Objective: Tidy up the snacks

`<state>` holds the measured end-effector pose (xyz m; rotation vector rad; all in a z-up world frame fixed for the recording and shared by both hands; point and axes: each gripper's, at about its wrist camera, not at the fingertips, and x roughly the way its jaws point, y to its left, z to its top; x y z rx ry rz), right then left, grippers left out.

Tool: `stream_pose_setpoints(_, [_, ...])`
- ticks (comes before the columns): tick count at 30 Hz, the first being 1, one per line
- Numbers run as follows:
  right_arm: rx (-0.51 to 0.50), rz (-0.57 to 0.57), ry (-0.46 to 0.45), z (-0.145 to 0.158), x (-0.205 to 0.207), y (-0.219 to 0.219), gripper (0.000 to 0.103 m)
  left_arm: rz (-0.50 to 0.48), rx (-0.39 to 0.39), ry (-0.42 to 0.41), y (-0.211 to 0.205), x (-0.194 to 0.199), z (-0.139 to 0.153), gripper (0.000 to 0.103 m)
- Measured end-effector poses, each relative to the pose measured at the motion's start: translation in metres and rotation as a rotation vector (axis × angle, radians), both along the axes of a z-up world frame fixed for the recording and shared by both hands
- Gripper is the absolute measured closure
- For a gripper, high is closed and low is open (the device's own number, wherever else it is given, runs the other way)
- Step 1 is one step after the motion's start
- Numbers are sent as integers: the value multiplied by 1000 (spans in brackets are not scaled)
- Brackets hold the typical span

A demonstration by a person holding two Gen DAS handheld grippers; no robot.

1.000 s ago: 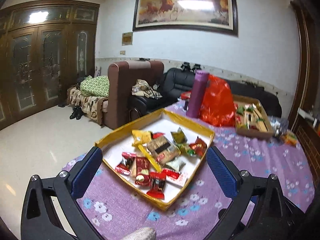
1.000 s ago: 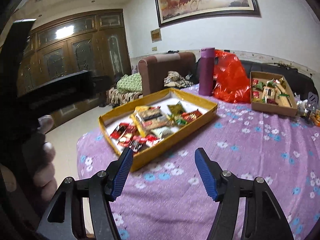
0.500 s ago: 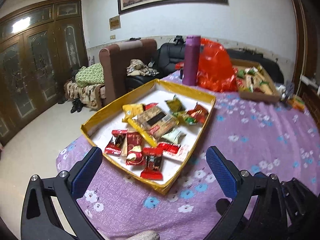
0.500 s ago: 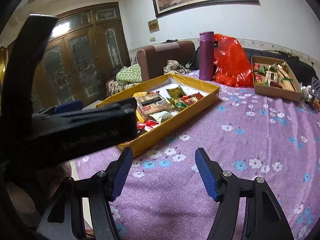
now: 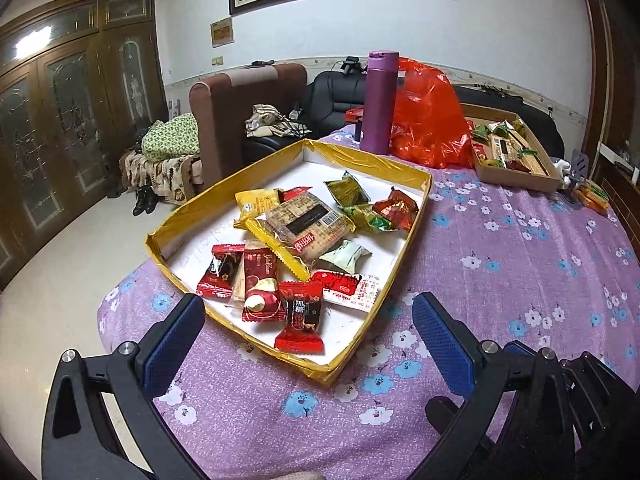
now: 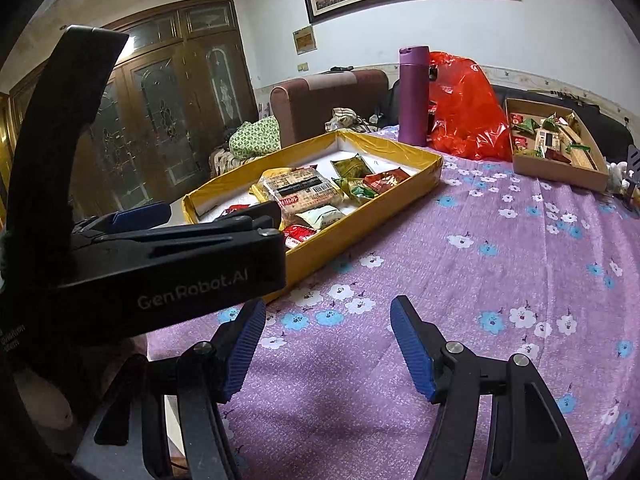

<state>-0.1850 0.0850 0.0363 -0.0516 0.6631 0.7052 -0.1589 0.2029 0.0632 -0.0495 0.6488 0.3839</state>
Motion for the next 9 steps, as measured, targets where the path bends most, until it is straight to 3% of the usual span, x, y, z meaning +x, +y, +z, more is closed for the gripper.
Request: stream_pose_setpoints(9, [16, -50, -13, 6, 4, -8, 36, -50, -61, 37, -1, 2, 1, 0])
